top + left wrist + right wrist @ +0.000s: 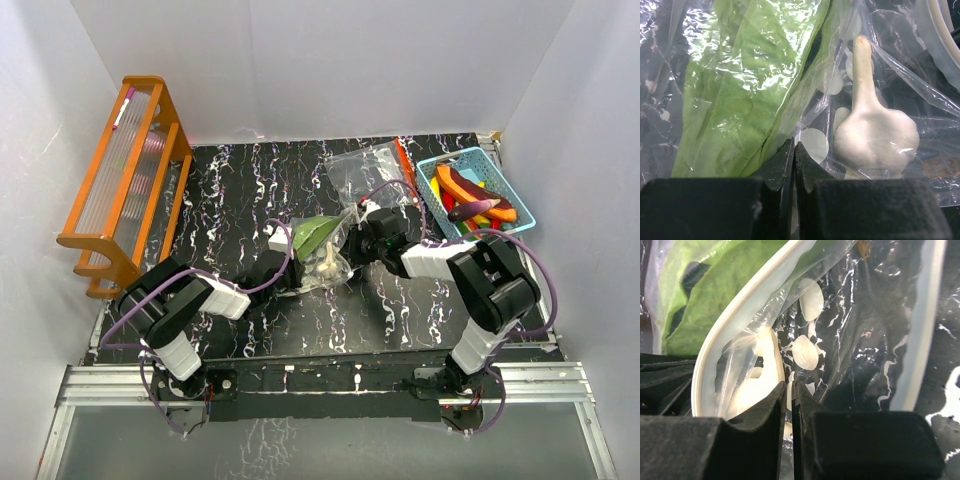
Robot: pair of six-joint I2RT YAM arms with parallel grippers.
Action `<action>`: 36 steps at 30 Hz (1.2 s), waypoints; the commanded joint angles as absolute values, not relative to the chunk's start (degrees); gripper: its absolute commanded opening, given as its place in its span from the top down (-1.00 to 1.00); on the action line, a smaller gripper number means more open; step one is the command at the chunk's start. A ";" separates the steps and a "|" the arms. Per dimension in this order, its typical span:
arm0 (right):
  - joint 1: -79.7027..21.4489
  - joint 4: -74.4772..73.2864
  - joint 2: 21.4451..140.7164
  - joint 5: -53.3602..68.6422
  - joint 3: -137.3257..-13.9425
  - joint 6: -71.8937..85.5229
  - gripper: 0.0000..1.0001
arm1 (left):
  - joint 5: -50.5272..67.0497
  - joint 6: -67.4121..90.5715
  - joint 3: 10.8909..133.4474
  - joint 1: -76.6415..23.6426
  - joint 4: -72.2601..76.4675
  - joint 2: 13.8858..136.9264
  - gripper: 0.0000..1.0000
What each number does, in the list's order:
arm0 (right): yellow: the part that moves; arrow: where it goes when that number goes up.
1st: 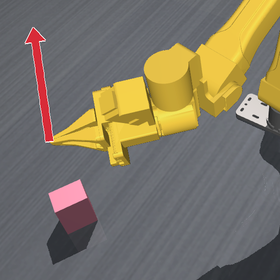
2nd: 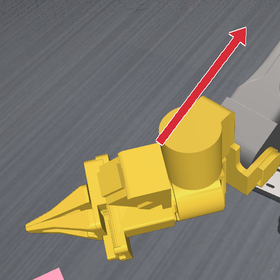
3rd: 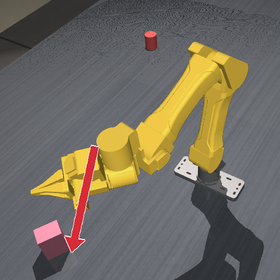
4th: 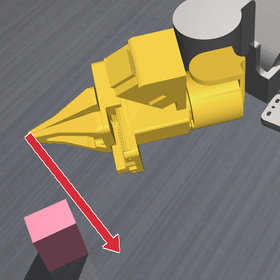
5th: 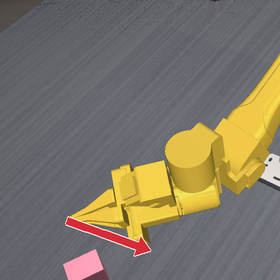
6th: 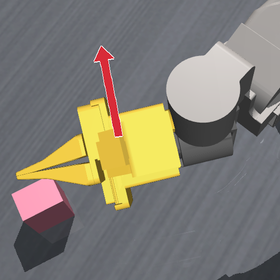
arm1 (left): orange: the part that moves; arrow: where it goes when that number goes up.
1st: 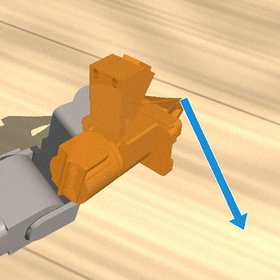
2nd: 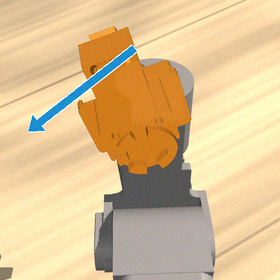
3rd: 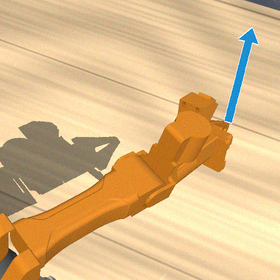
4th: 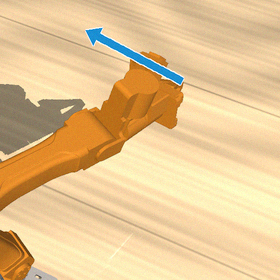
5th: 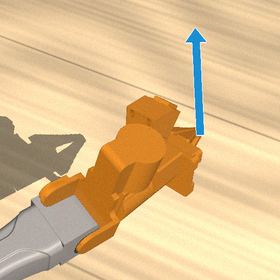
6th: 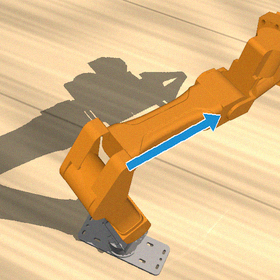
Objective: Open the zip-top bag and remove the fake food
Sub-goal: Pick up the fake vegetable from the zipper food storage bag.
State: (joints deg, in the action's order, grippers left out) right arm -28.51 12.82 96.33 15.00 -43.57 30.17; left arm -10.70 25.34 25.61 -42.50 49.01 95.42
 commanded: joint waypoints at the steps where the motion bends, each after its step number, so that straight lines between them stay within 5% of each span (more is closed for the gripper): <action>1: -29.69 18.30 98.71 16.17 -46.71 28.68 0.73 | -10.52 24.78 25.34 -42.28 46.32 93.54 1.00; 22: -36.69 17.03 90.66 12.08 -44.40 27.42 0.56 | -10.12 25.49 24.15 -42.28 47.37 92.59 1.00; 36: -37.10 10.82 96.81 8.43 -46.89 26.39 -0.33 | -10.52 25.18 23.54 -42.28 46.49 90.62 1.00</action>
